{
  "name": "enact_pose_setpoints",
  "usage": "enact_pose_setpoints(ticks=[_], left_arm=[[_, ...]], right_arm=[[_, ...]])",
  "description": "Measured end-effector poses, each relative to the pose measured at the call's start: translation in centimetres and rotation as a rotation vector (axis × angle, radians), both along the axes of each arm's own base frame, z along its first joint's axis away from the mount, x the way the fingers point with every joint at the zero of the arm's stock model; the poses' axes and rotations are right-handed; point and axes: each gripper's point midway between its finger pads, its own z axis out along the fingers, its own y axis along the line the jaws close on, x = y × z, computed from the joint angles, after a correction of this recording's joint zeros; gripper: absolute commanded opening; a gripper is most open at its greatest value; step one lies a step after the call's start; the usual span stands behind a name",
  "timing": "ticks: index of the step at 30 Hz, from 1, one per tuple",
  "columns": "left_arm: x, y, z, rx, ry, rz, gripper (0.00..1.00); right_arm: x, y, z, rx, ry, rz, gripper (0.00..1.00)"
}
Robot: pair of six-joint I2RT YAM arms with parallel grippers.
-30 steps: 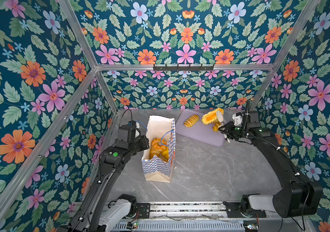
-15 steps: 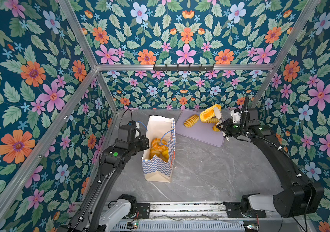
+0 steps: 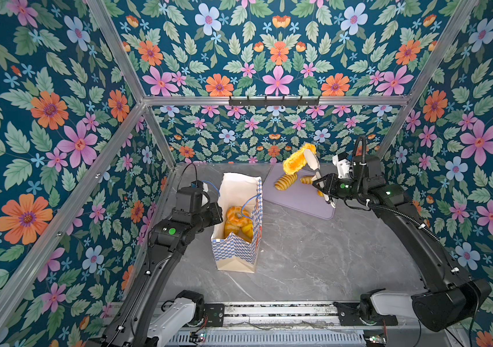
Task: Place the fake bread into the paper bag
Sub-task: 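Carry the twisted roll with the tongs over the open paper bag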
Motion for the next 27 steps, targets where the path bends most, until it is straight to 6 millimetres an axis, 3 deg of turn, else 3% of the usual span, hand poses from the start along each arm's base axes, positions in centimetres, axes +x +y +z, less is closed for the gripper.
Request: enact_pose_setpoints(ticks=[4,13,27], left_arm=[[0.0,0.0,0.0,-0.001,0.001,-0.002,0.15],[0.0,0.0,0.0,-0.002,0.001,-0.002,0.16],[0.0,0.0,0.0,-0.005,0.001,0.000,0.16]], right_arm=[[-1.1,1.9,1.5,-0.010,-0.045,0.068,0.26],[-2.3,5.5,2.6,-0.052,-0.085,0.184,0.26],[-4.0,7.9,3.2,-0.105,-0.107,0.282,0.27]])
